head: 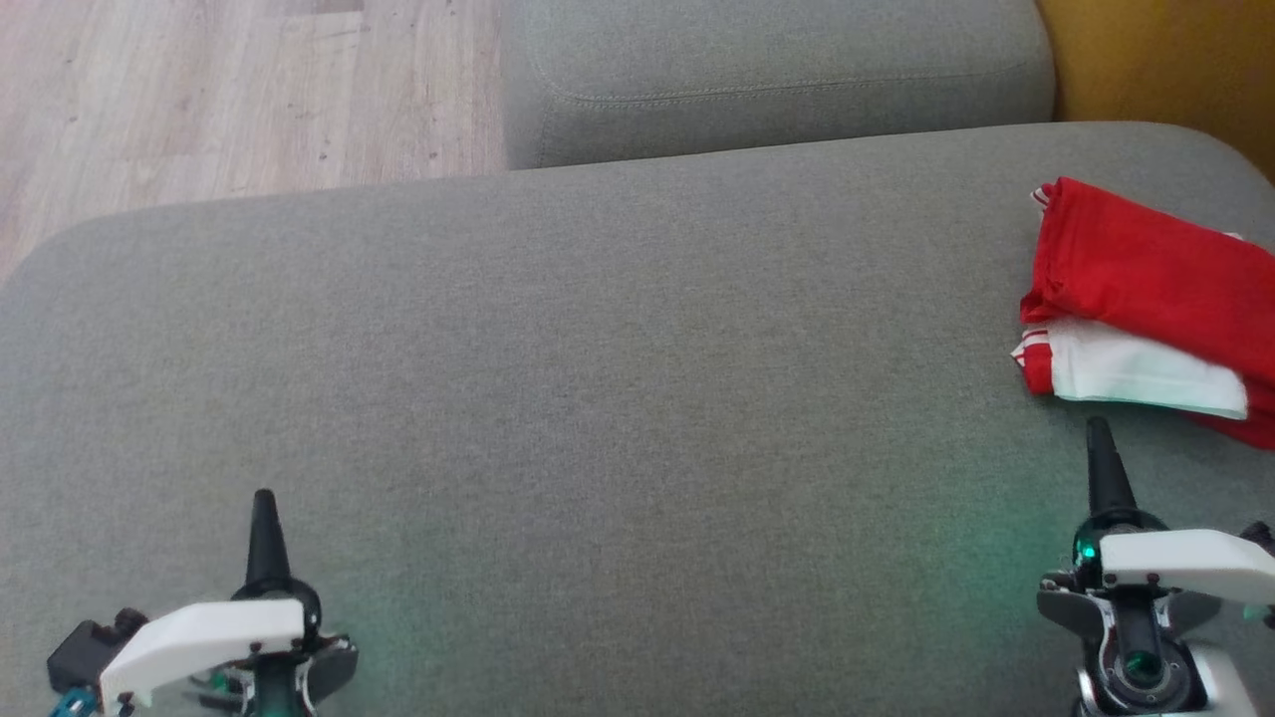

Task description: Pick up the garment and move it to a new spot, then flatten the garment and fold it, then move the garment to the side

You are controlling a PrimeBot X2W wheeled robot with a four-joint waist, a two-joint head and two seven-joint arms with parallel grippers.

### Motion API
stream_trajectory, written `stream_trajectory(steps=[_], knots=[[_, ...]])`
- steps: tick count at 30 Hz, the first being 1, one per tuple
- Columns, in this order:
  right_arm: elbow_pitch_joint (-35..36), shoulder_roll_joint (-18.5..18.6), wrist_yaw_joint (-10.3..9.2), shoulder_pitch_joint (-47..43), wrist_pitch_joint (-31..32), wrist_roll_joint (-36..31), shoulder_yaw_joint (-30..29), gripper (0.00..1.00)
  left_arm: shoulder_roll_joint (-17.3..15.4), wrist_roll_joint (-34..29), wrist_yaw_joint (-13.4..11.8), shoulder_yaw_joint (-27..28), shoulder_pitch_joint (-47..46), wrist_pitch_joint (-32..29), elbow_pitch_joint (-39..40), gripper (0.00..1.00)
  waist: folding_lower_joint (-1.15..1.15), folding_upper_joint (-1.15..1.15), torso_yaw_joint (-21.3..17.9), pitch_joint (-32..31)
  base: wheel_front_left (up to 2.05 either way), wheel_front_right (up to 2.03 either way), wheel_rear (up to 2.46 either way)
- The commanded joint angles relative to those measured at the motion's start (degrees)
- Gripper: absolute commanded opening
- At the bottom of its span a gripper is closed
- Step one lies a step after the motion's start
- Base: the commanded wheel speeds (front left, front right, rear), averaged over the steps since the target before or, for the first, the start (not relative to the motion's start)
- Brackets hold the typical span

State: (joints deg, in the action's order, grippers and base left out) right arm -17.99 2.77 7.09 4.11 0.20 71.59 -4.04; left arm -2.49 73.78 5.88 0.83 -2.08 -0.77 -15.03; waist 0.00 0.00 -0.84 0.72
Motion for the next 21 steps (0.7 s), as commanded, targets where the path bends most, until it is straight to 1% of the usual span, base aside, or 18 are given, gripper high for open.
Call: stream_trajectory(steps=[1, 21], knots=[[2.41, 0.63, 0.30, 2.13, 0.72, 1.89, 0.60, 0.00, -0.42, 1.47, 0.52, 2.19, -3.21, -0.51, 1.49, 0.00, 0.00, 0.00, 0.04, -0.03, 0.00, 0.00, 0.00], [3.41, 0.59, 0.36, 2.06, 3.92, 14.01, -0.96, 0.00, -0.47, 12.20, 1.20, 4.34, -3.77, -3.75, 1.16, 0.00, 0.00, 0.00, 0.55, -0.35, 0.00, 0.00, 0.00]])
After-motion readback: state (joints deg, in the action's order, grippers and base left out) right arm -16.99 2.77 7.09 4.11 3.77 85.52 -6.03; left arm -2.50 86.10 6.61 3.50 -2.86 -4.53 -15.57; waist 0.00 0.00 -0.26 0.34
